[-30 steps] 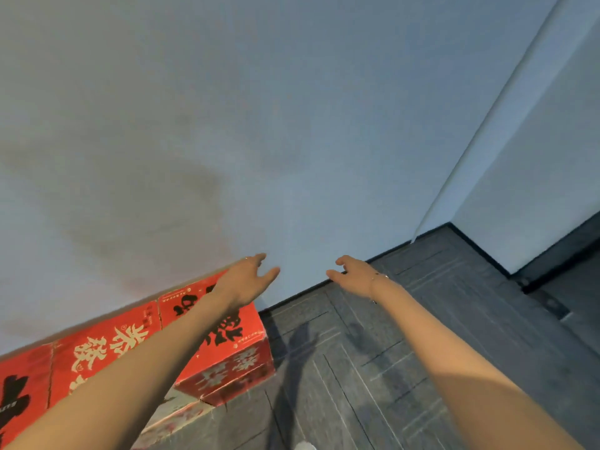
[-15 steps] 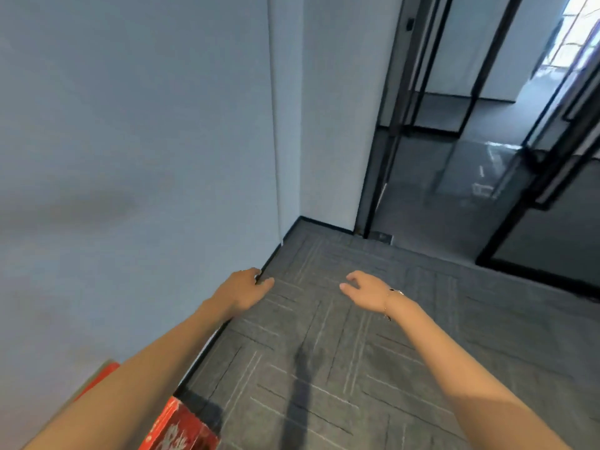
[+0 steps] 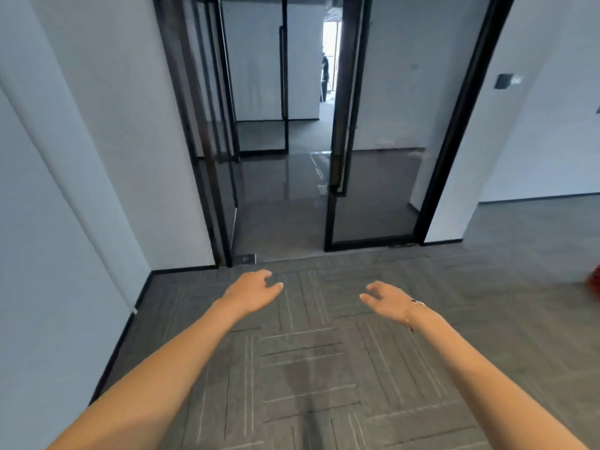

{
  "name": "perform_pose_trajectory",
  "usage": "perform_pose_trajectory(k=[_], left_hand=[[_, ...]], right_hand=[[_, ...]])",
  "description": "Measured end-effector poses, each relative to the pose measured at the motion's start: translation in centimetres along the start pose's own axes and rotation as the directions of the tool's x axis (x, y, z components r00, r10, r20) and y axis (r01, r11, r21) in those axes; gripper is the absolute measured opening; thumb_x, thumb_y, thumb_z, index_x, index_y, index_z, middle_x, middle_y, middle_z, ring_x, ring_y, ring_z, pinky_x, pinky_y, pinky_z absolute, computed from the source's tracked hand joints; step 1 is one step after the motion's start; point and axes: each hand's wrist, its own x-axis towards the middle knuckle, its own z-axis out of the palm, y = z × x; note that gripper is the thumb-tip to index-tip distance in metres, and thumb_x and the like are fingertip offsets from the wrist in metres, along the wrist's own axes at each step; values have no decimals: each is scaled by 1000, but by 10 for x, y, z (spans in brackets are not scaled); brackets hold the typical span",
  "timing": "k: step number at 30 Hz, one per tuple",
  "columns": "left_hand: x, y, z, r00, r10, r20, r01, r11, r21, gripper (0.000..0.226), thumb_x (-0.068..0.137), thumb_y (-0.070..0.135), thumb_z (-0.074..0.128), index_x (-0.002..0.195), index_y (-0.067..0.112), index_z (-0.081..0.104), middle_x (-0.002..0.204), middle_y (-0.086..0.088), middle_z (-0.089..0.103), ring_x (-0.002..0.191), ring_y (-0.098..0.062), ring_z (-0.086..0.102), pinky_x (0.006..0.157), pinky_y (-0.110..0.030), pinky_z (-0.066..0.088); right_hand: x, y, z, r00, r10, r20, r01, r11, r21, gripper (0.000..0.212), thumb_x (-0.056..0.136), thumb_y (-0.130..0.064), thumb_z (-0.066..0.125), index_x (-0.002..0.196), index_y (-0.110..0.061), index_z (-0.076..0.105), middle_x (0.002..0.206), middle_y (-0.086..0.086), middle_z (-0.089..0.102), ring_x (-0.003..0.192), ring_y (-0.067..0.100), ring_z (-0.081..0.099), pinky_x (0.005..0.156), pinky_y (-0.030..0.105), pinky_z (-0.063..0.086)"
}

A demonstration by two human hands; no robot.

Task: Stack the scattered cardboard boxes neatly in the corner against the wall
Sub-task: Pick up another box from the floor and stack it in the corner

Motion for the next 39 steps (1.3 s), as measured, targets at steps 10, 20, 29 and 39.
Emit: perform_pose_trajectory(k=[10,20,29,39], left_hand=[[74,214,119,970,193,148,-198,980,21,61,93,52,45,144,19,38,141,-3,47,126,-20,49,99,-29,39],[127,406,245,848,397,350,-445,893,65,61,93,52,45,144,19,37,138,-5,48,125,-20,48,99,-30,40],[189,574,339,701,540,465,-633,772,58,61,92,51,48,141,16,42,141,-6,48,129,-21,46,103,-32,38],[210,766,469,466,649,601,-828,560,38,58,92,52,48,137,15,47,134,-7,54,123,-22,51,99,-30,39]], right_hand=[[-35,200,-137,962,197,-188,-200,980,4,57,96,-41,44,141,-8,34,143,9,44,130,23,44,107,30,35],[-100,379,-199,812,500,-301,-461,866,193,52,95,-43,43,137,-12,40,139,9,47,125,24,48,103,32,39],[-128,500,-263,628,687,-365,-573,726,379,52,96,-41,44,138,-10,39,142,9,45,129,23,44,107,31,36],[-186,639,-315,346,868,-357,-607,497,621,53,94,-41,46,136,-10,42,140,9,47,128,21,46,106,33,38]])
